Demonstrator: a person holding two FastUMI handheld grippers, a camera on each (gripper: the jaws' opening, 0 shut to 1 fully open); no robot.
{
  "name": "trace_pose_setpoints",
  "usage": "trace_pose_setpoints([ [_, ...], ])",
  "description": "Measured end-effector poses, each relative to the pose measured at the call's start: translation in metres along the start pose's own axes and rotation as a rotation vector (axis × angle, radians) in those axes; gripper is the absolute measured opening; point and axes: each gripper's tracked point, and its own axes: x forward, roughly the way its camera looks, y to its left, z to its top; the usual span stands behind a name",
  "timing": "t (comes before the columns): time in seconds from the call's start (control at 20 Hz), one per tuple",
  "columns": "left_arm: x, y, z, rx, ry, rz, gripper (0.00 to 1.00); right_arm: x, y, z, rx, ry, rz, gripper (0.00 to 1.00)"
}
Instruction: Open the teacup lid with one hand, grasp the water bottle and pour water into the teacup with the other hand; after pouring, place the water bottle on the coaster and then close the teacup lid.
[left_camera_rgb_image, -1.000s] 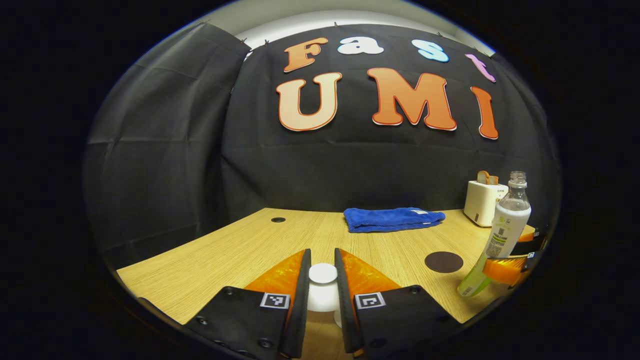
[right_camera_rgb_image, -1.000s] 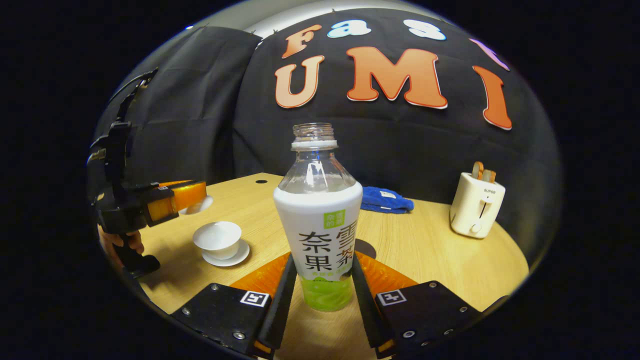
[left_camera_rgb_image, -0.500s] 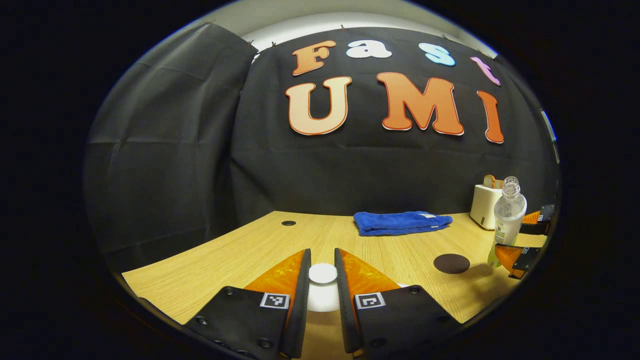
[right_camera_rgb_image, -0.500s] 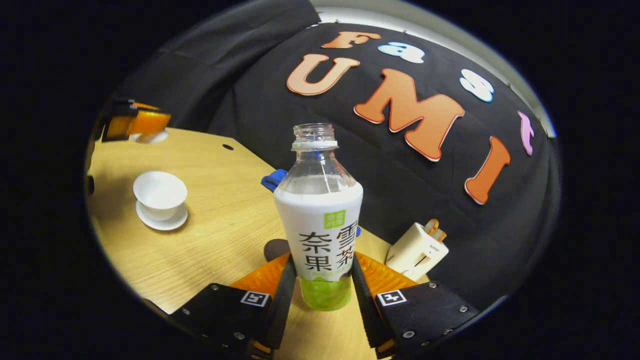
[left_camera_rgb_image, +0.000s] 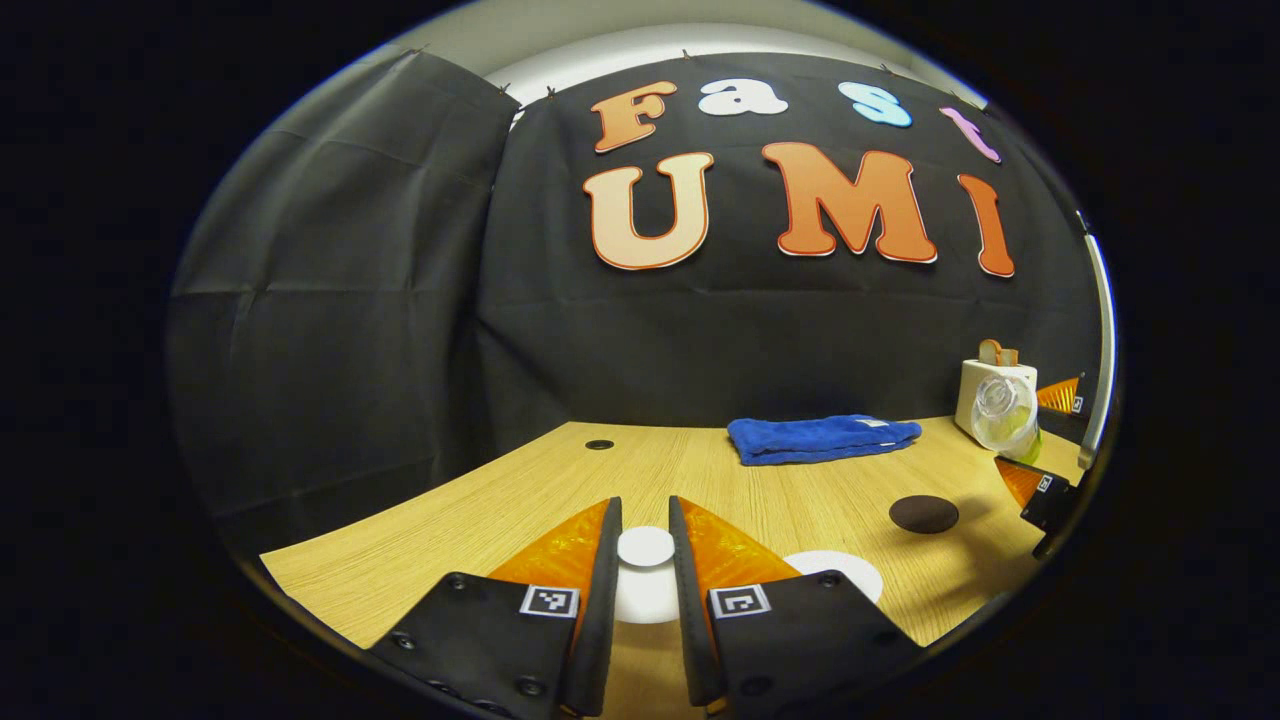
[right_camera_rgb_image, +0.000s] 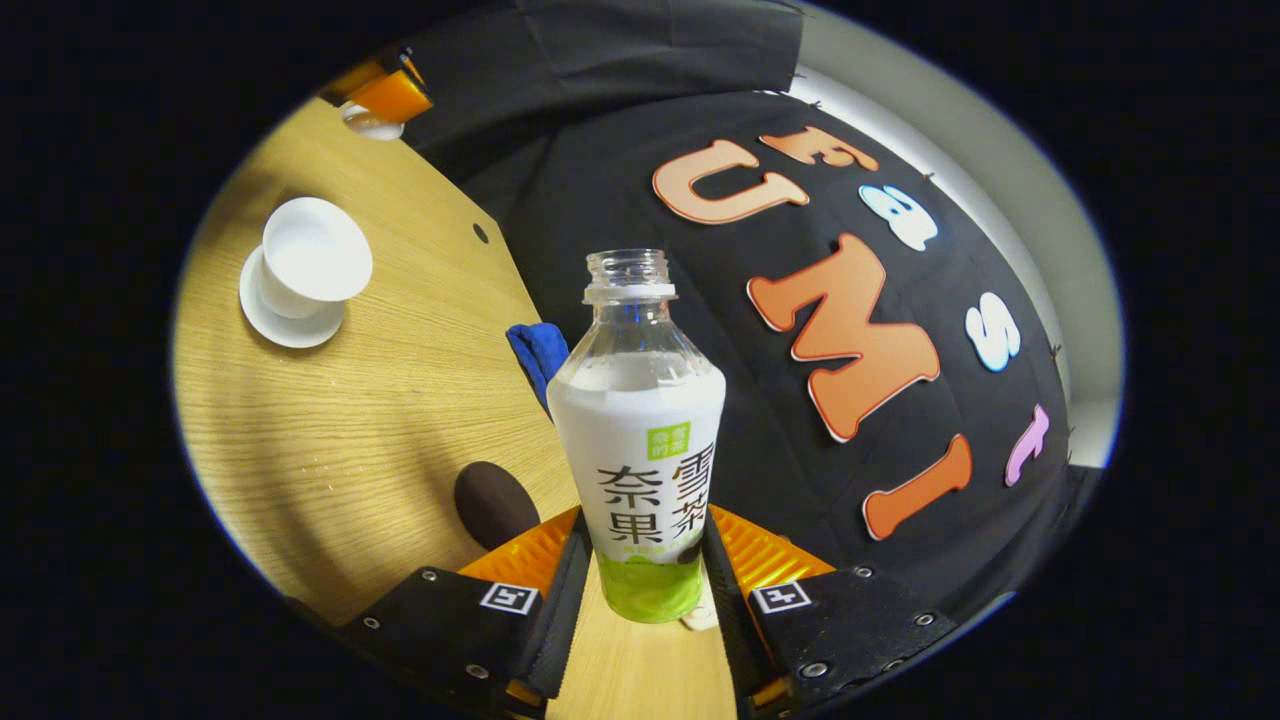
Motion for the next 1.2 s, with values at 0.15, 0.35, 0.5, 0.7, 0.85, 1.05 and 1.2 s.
trace_pose_setpoints([
  [0.15, -0.003, 0.009, -0.001, 0.022, -0.003, 0.016, 0.34, 0.006, -0.002, 0.016, -0.079, -0.043, -0.018, 0.63],
  [0.35, -0.006, 0.019, 0.0, 0.023, -0.005, 0.026, 0.33, 0.014, -0.008, 0.036, -0.204, -0.109, -0.074, 0.63],
  [0.5, -0.007, 0.028, -0.003, 0.023, 0.001, 0.042, 0.34, 0.018, -0.026, 0.048, -0.332, -0.148, -0.164, 0.63],
  [0.7, -0.007, 0.038, -0.009, 0.006, 0.014, 0.055, 0.33, 0.023, -0.028, 0.062, -0.393, -0.194, -0.189, 0.63],
  [0.85, -0.01, 0.043, -0.009, 0.017, 0.013, 0.067, 0.34, 0.021, -0.029, 0.068, -0.44, -0.211, -0.212, 0.66],
  [1.05, -0.012, 0.046, -0.013, 0.021, 0.019, 0.067, 0.34, 0.019, -0.019, 0.076, -0.509, -0.25, -0.222, 0.66],
  [1.2, -0.013, 0.047, -0.016, 0.02, 0.023, 0.066, 0.34, 0.014, -0.014, 0.079, -0.554, -0.267, -0.223, 0.63],
])
